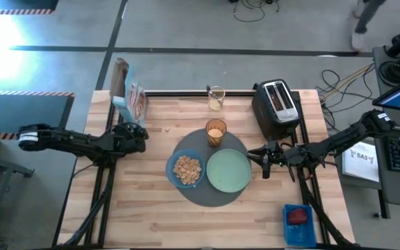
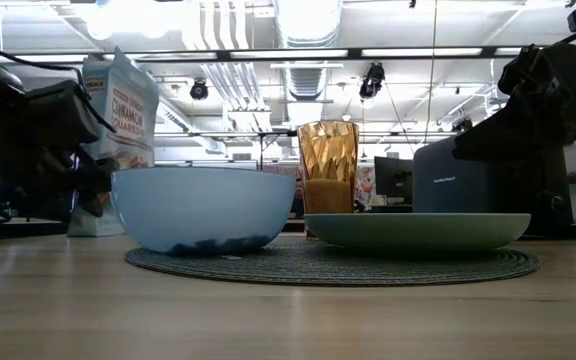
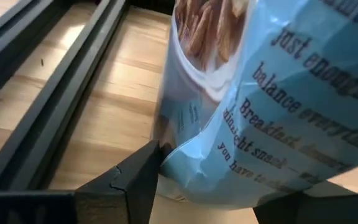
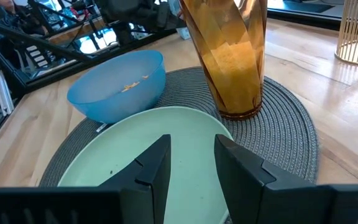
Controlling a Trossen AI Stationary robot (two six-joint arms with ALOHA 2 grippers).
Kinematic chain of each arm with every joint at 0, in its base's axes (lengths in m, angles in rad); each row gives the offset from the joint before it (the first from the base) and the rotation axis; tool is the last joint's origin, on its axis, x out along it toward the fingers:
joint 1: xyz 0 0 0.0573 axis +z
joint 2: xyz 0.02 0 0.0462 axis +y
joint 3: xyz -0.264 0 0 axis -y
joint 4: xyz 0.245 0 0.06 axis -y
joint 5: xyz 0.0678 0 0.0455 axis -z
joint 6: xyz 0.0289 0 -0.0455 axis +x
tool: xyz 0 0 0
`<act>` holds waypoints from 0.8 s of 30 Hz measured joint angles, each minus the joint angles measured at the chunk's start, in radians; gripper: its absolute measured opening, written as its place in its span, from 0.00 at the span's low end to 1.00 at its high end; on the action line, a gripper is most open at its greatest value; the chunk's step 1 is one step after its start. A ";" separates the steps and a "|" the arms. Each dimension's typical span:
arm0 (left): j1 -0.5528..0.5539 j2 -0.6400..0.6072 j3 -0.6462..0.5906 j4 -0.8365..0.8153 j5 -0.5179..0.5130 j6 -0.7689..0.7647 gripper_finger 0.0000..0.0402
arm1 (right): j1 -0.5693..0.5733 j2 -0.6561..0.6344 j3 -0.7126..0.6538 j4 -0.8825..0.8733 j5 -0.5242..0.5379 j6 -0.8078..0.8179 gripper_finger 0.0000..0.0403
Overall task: Arrange a breakfast setting
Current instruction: Pour the cereal from the cereal box into the blue bowl
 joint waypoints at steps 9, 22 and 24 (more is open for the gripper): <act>0.002 -0.041 0.017 -0.006 0.140 0.168 0.48 | 0.000 0.000 0.000 0.000 0.000 0.000 0.28; 0.000 -0.043 0.033 -0.051 0.150 0.097 0.49 | 0.000 0.000 0.000 0.000 0.000 0.000 0.28; 0.000 -0.040 0.032 -0.052 0.136 0.094 0.47 | 0.000 0.000 0.000 0.000 0.000 0.000 0.28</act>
